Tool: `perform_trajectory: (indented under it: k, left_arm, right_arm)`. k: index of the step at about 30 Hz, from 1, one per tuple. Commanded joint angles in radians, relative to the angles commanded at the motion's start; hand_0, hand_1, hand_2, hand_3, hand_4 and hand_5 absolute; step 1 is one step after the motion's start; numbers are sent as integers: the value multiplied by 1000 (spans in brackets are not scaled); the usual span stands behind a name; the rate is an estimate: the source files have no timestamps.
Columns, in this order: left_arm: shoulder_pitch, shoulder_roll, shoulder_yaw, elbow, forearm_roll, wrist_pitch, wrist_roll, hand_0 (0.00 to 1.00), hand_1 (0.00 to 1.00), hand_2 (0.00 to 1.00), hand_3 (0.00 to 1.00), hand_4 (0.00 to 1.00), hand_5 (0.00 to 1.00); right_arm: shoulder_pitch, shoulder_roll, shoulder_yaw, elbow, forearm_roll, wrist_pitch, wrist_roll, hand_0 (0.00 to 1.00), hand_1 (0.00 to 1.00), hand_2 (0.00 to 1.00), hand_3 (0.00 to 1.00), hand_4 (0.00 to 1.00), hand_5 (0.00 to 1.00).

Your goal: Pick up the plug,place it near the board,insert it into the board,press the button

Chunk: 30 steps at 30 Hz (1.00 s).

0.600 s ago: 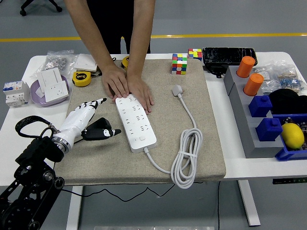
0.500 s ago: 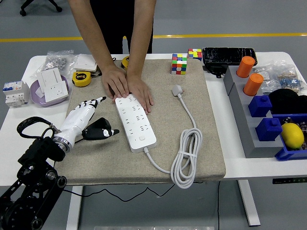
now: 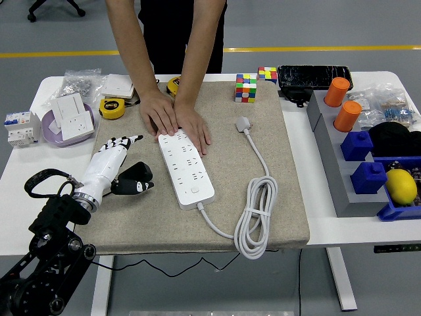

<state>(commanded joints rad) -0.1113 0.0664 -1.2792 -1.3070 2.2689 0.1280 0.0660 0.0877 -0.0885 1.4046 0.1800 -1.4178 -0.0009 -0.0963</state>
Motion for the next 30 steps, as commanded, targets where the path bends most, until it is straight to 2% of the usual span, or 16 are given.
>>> perform_trajectory:
  k: [3,4,9,10,15,16,21,22,27,28,30]
  left_arm:
    - [0,0,3,8,0,-4,5,801,839,698,750,998,92]
    - [0,0,4,11,0,-5,6,756,797,627,650,988,69]
    - [-1,-3,9,25,0,-9,8,756,797,627,650,988,69]
    - [-2,-5,9,30,0,-9,9,752,794,616,604,974,71]
    - [-5,-8,7,38,0,-1,11,752,794,616,604,974,71]
    - [-6,-8,7,38,0,1,12,730,737,513,497,853,58]
    - [-7,-9,0,43,0,17,19,730,737,513,497,853,58]
    - [-7,-9,-2,44,0,19,20,702,662,447,432,732,75]
    - [-7,-8,-6,48,0,12,33,702,662,447,432,732,75]
    - [-6,-8,-6,49,0,11,34,655,554,409,427,688,72]
    - [-6,-7,-6,49,0,10,36,655,554,409,427,688,72]
  right_arm:
    - [1,1,0,0,2,0,1,868,724,716,706,998,668]
    - [1,1,1,0,2,0,1,868,724,715,705,998,668]
    - [0,2,4,0,-2,1,2,868,724,715,705,998,668]
    - [-1,2,7,0,-3,1,2,870,724,715,706,998,667]
    - [-1,2,10,0,-4,1,2,870,724,715,706,998,667]
    - [-1,2,10,0,-4,1,2,868,724,715,706,998,666]
    - [0,2,12,0,-5,1,2,868,724,715,706,998,666]
    - [0,2,12,0,-5,1,2,867,724,716,706,998,667]
    - [1,2,12,0,-4,1,3,867,724,716,706,998,667]
    - [1,2,12,0,-3,1,3,868,724,716,706,998,668]
    - [1,2,12,0,-3,1,3,868,724,716,706,998,668]
